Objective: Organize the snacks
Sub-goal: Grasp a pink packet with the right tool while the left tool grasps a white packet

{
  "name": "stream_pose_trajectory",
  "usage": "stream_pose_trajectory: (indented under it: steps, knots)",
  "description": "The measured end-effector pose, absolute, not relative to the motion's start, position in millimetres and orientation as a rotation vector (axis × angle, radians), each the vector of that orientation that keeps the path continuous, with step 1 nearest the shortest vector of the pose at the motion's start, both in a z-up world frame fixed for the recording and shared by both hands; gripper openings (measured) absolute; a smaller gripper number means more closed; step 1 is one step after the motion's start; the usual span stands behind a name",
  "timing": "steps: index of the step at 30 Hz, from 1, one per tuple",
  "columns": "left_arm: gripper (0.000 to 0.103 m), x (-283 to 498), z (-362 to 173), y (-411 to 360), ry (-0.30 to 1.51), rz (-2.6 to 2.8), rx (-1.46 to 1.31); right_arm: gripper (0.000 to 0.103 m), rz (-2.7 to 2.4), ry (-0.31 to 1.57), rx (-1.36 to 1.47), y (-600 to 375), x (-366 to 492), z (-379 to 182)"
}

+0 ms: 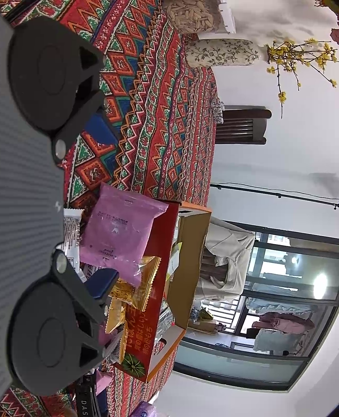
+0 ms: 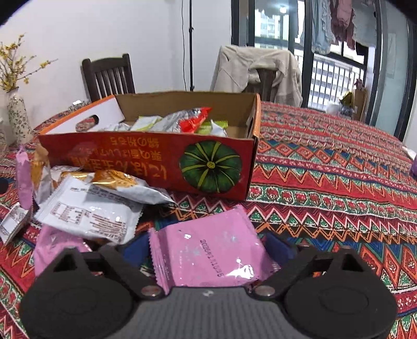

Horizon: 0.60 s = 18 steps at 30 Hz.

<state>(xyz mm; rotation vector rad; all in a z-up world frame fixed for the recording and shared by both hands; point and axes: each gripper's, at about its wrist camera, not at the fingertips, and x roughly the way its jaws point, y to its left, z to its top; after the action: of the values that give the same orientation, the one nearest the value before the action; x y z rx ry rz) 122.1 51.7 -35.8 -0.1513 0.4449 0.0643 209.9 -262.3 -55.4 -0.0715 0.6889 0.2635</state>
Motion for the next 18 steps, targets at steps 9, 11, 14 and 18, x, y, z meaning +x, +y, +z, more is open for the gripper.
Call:
stream_pose_trajectory:
  steps: [9,11,14,18]
  knots:
    - [0.103,122.1,-36.0,53.3,0.446,0.065,-0.154,0.068,0.215,0.621,-0.049,-269.0,197.8,-48.1]
    - [0.103,121.6,-35.9,52.8,0.448,0.071,-0.149,0.068,0.198,0.599,-0.028,-273.6,195.0,-45.8]
    - [0.103,122.4,-34.3,50.6,0.48,0.08,-0.138,0.068,0.18,0.568,-0.009,-278.6,190.9,-43.0]
    - [0.103,121.8,-29.3,43.3,0.524,0.058,-0.136,0.068,0.181,0.555,-0.002,-280.5,189.3,-42.0]
